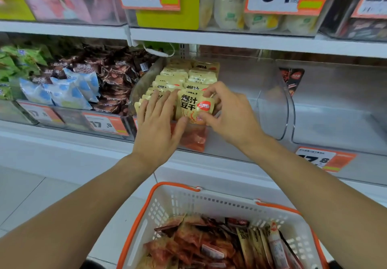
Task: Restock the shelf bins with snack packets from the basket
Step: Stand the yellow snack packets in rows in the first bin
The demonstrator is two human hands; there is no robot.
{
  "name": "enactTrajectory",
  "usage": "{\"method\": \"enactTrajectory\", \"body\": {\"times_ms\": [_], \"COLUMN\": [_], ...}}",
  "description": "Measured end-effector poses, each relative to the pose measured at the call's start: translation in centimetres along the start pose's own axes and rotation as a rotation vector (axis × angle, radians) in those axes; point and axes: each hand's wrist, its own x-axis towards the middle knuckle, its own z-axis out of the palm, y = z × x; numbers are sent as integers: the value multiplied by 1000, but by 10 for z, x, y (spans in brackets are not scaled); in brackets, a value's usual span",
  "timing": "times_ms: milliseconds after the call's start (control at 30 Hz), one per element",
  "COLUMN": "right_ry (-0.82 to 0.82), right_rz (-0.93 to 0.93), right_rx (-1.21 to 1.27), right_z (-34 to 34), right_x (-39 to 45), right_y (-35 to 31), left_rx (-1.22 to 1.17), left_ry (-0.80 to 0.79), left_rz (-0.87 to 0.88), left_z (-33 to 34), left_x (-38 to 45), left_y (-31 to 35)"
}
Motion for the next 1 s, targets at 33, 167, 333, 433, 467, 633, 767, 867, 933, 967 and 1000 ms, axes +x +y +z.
{"method": "enactTrajectory", "body": {"times_ms": [33, 167, 333, 433, 467, 633, 767, 867, 933, 967, 1000], "right_ry": [-9, -31, -50, -61, -49, -19, 51, 234, 160, 95, 29], "right_rz": [-2, 14, 30, 23, 20, -16, -149, -302, -378, -356, -296], "right_rx": [-14, -28, -1, -3, 1, 21, -48, 33, 92, 118, 133], "right_z": [1, 2, -3, -3, -1, 3, 2, 3, 10, 16, 23], "right_x": [2, 6, 9, 10, 8, 2, -12, -45, -73, -85, -96], "right_y": [1, -1, -4, -4, -3, 3, -1, -12, -11, -7, -2], "left_rx": [-5, 9, 46, 45, 43, 55, 33, -75, -138, -188, -249], "left_ry": [2, 9, 13, 12, 13, -2, -21, 90, 190, 183, 125], "left_rz": [-3, 19, 45, 42, 42, 54, 59, 144, 244, 256, 230], "left_z": [1, 0, 3, 5, 5, 3, -1, -11, -19, -20, -20], "left_x": [0, 0, 0, 0, 0, 2, -1, -1, -1, -4, -10], "left_y": [-1, 1, -2, -3, -3, -5, -5, 2, 12, 17, 23]}}
